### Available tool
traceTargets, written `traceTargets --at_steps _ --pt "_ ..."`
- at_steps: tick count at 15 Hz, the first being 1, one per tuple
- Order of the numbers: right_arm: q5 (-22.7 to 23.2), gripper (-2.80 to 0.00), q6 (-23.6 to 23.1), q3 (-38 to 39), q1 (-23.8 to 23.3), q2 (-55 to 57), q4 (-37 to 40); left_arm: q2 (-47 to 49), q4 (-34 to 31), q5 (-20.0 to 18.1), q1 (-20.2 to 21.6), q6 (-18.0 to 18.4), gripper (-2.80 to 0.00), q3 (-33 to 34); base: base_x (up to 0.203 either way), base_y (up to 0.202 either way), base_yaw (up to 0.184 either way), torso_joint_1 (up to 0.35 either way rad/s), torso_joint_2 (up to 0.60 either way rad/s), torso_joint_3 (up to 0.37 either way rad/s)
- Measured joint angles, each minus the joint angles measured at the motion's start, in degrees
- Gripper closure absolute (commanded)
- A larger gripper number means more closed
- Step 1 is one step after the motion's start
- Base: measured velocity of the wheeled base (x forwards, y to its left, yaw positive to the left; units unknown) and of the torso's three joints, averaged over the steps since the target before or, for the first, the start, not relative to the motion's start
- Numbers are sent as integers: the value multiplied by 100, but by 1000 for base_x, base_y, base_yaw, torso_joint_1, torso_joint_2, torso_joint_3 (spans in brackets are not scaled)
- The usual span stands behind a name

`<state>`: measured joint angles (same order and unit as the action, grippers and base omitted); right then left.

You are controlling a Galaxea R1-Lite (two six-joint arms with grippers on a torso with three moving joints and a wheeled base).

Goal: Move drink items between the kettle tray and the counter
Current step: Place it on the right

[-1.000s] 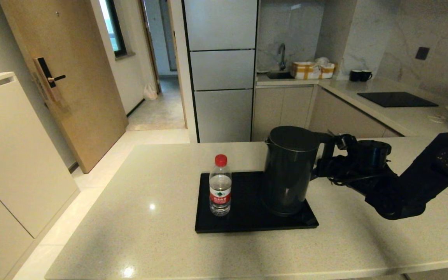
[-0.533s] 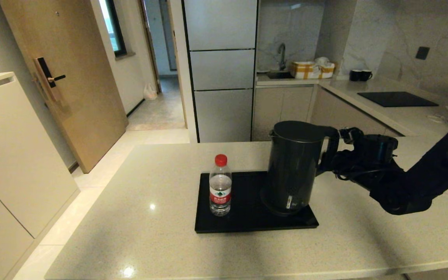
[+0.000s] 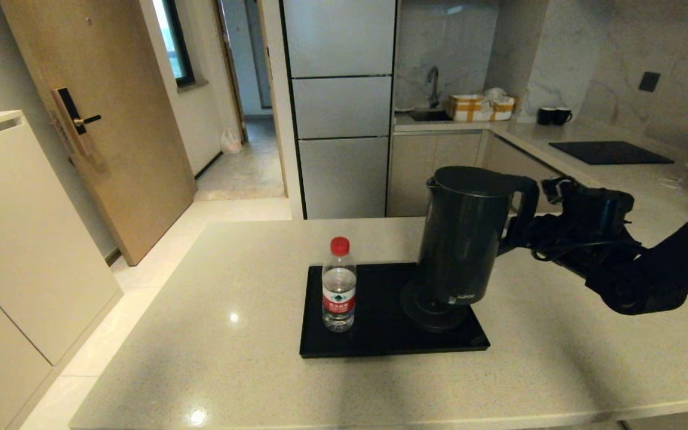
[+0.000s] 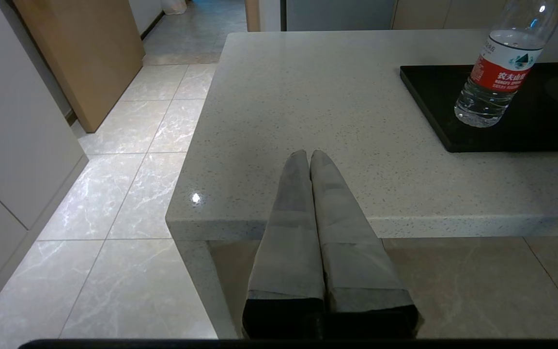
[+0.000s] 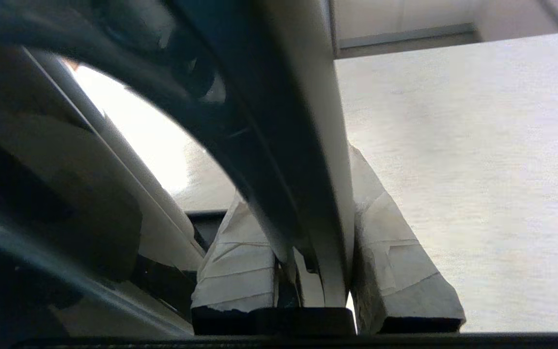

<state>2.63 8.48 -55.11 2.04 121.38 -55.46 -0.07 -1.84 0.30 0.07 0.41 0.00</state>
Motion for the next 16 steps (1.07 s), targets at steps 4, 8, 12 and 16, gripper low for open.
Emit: traceTargets --at_steps 4,8,12,16 --pt "-621 0 -91 -20 -730 -112 271 0 0 1 0 1 0 0 0 0 0 0 0 0" --pt "-675 0 -105 242 -1285 -131 107 0 0 2 0 2 0 0 0 0 0 0 0 0" --pt "-902 0 -351 615 -1554 60 -670 0 0 2 0 2 0 0 0 0 0 0 0 0" --pt "-1260 0 -749 1050 -1886 600 -2035 0 0 1 2 2 0 0 0 0 0 0 0 0"
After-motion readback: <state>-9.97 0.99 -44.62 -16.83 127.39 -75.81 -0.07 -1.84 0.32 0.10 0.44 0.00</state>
